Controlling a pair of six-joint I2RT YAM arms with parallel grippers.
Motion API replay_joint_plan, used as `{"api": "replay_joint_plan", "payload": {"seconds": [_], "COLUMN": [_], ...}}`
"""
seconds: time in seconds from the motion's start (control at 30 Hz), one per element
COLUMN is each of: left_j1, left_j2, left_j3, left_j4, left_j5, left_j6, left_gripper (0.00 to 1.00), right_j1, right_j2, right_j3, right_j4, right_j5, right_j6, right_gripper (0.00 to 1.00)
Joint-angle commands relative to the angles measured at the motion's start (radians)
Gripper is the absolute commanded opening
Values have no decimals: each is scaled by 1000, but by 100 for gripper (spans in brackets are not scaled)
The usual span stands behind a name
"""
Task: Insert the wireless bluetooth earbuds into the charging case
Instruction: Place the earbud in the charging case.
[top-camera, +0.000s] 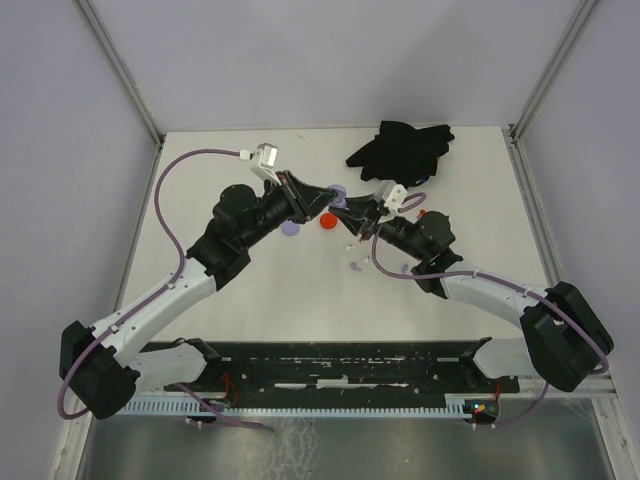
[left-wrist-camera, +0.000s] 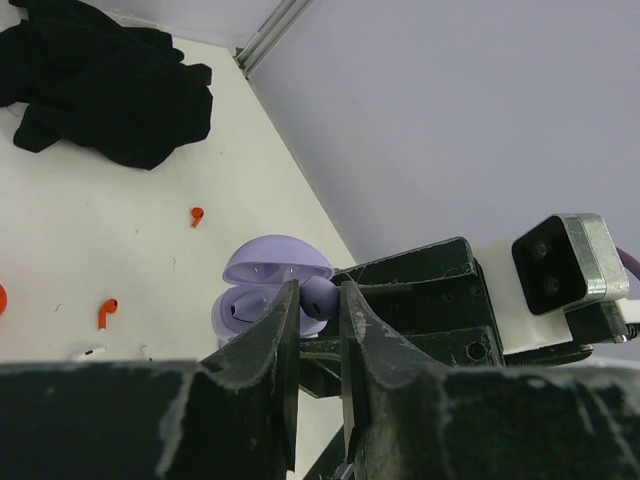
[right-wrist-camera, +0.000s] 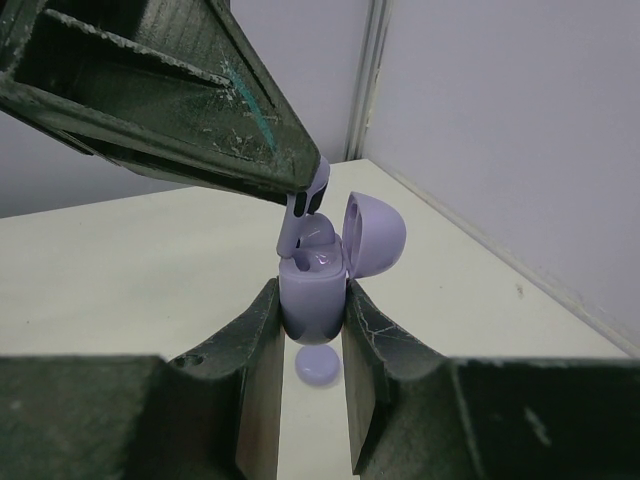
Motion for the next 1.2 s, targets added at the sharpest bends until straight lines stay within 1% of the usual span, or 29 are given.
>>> {"api": "replay_joint_plan", "payload": {"seconds": [0.0,0.2,0.47,0.67,0.9,1.03,1.17], "left_j1": [-8,-13,-20,-26,-29,-28,-28], "left_j2": [-28,-28,-25,-14,-34,-40,-49], "left_j3": [-13,-20,-20,-20,-37,-47,-47], "left_j4": [43,47,93,94,58,40,19], "left_j5": [-41,-64,-78,-74,-112,-118,-116], "left_j6": [-23,-36,-76,-79,-70,-76,-85], "left_gripper": [18,18,18,18,18,19,24], "right_j1": [4,4,4,4,4,3,3], "right_j2": [-24,-28,-24,-21,-18,-14,-7], "right_j3": [35,40,39,41,42,47,48], "right_j4": [70,68,69,75,82,87,89], "right_j5": [9,3,-2,3,12,12,13], "right_j6": [17,17,22,24,22,24,22], "right_gripper": [2,2,2,2,2,2,2]}}
